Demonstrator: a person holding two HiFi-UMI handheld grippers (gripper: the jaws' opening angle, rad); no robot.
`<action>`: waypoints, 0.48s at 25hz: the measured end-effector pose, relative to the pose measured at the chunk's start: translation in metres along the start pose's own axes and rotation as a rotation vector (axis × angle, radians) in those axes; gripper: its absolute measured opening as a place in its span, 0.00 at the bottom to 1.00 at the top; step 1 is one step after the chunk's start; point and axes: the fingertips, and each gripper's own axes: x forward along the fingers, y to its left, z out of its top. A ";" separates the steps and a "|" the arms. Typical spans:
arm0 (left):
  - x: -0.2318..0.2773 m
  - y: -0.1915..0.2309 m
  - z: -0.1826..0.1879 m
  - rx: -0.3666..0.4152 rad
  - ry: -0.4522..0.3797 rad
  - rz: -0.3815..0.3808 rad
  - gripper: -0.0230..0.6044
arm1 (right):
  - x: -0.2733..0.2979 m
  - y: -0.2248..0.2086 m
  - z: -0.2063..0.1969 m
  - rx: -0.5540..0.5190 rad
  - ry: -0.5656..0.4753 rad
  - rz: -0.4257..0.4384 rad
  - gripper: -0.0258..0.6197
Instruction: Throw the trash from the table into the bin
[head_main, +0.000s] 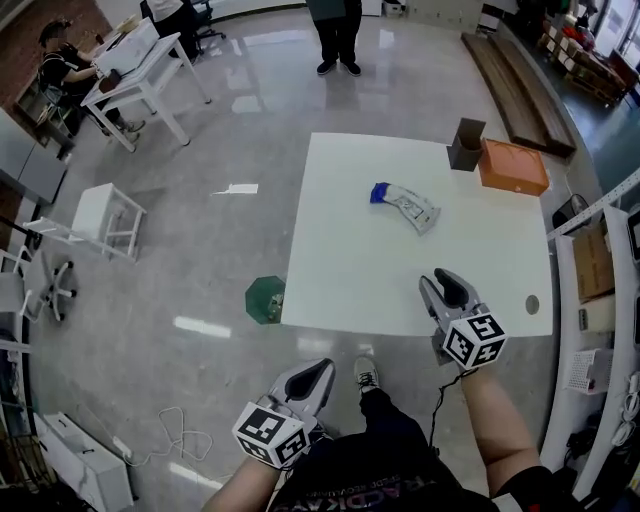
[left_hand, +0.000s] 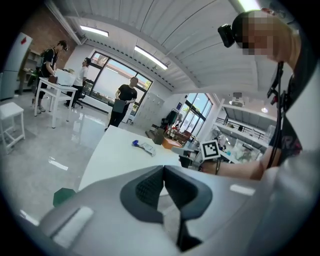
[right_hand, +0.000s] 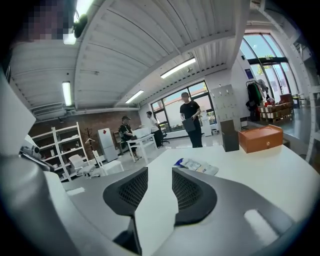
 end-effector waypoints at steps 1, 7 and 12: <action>0.005 0.001 0.000 -0.007 0.003 0.008 0.05 | 0.009 -0.012 0.002 -0.006 0.010 -0.009 0.28; 0.022 0.013 -0.004 -0.048 0.011 0.067 0.05 | 0.064 -0.074 0.003 -0.078 0.100 -0.044 0.32; 0.029 0.023 -0.009 -0.080 0.009 0.115 0.05 | 0.114 -0.108 -0.001 -0.192 0.223 -0.037 0.36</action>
